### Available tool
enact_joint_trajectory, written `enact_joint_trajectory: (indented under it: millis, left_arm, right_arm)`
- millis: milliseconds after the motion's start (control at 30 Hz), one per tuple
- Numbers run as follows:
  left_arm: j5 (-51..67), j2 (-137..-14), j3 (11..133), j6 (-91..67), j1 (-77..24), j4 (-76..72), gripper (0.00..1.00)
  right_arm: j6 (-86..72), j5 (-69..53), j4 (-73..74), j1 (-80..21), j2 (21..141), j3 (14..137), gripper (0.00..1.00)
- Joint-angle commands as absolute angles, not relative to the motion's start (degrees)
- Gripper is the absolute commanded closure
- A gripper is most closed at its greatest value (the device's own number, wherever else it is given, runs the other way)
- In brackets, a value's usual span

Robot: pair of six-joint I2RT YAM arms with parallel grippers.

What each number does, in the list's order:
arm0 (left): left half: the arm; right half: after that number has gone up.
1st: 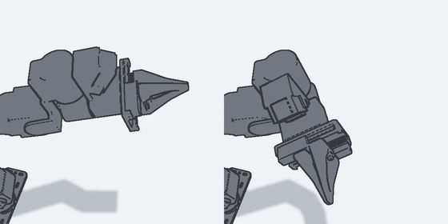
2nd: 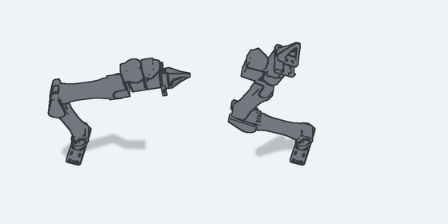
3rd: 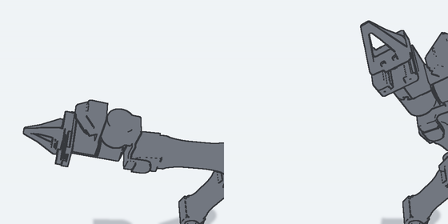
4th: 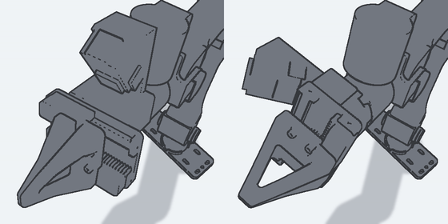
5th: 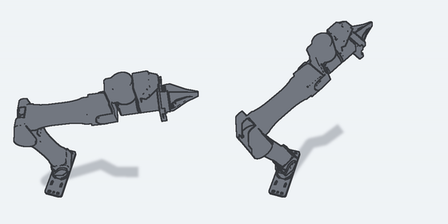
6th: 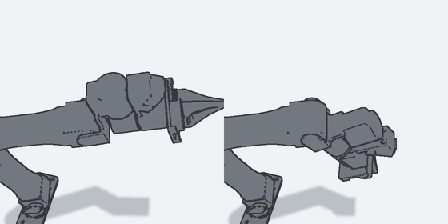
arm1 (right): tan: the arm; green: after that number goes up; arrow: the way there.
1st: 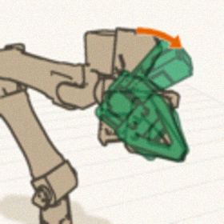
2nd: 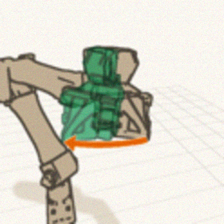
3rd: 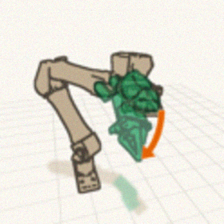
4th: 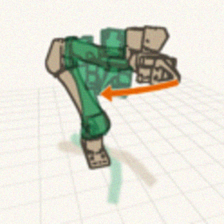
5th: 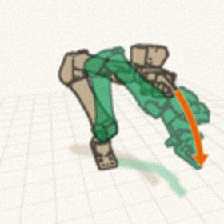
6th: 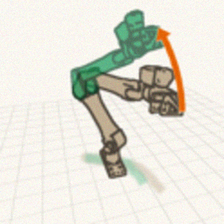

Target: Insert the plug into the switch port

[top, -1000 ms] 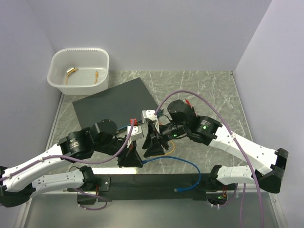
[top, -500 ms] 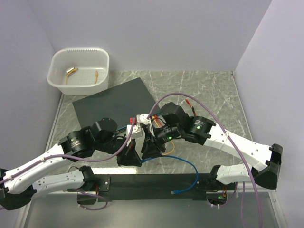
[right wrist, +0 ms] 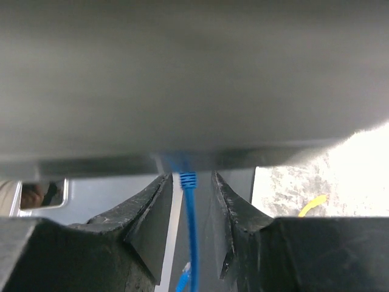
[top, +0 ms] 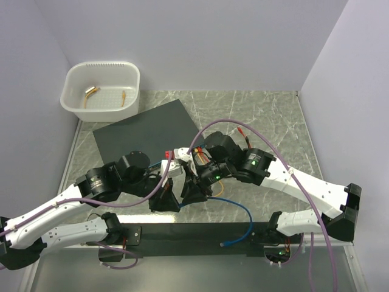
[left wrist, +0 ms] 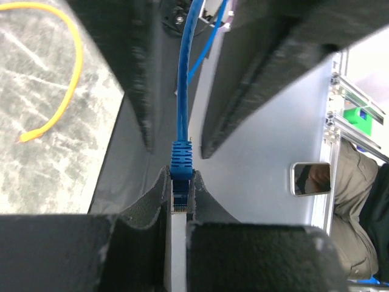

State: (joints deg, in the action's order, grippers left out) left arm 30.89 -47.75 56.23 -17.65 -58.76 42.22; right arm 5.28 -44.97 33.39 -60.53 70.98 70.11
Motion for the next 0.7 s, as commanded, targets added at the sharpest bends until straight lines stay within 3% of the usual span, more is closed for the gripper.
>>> enact_joint_trajectory:
  millis: [0,100,367,667]
  left_arm:
    - [27.51,-46.85,57.31,-18.11,-57.57,39.29,0.99]
    - [26.46,-45.88,57.74,-18.46,-57.13,39.2,0.99]
    - [24.08,-42.46,57.04,-20.65,-56.78,37.44,1.0]
    - [24.26,-39.2,54.93,-23.03,-56.78,34.19,0.99]
  right_arm:
    - [7.56,-46.41,35.77,-62.93,71.89,71.54,0.61]
    - [7.47,-45.88,35.51,-63.19,71.55,71.37,0.61]
    - [5.45,-44.21,31.29,-63.19,67.77,69.79,0.48]
    - [4.57,-42.98,30.15,-63.19,68.55,70.4,0.47]
